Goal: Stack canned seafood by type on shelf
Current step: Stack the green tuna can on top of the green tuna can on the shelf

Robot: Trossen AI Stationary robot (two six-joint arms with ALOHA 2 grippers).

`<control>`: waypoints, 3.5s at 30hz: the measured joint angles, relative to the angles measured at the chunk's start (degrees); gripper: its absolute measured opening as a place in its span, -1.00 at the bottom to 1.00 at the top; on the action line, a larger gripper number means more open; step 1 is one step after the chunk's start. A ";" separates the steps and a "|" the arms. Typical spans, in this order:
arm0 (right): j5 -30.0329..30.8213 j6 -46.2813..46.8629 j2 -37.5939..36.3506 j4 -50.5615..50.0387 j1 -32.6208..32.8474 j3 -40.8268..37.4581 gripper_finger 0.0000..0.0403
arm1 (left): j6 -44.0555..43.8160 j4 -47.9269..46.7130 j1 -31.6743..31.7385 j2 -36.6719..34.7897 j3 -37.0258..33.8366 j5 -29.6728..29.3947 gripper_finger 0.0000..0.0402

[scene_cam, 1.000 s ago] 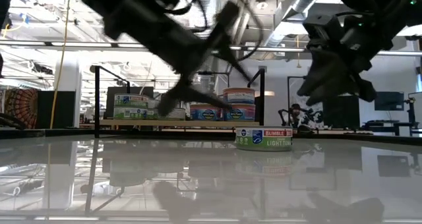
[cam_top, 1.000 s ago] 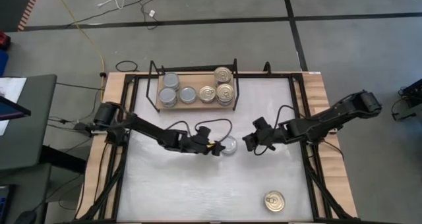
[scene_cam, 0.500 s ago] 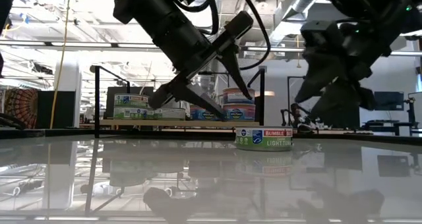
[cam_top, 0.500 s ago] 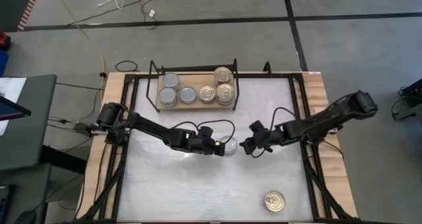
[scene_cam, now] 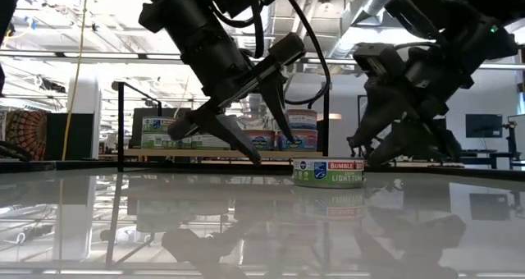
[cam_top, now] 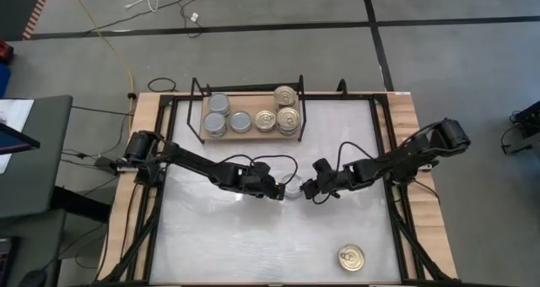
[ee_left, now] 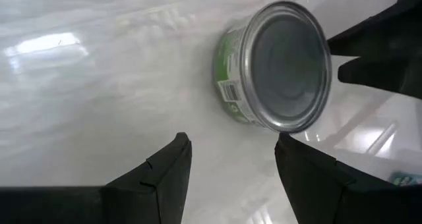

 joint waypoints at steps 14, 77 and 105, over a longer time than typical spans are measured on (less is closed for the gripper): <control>-0.02 2.42 2.88 3.13 -0.39 -0.07 -0.14 | 2.68 0.43 0.02 0.00 -0.02 2.07 0.04; -2.78 1.48 3.01 0.92 -4.52 -0.08 -0.14 | 7.33 4.96 4.91 3.29 -0.05 7.38 0.37; -2.75 5.46 8.37 10.89 -3.60 0.01 -0.66 | 7.25 5.13 5.77 3.39 -0.02 12.03 0.37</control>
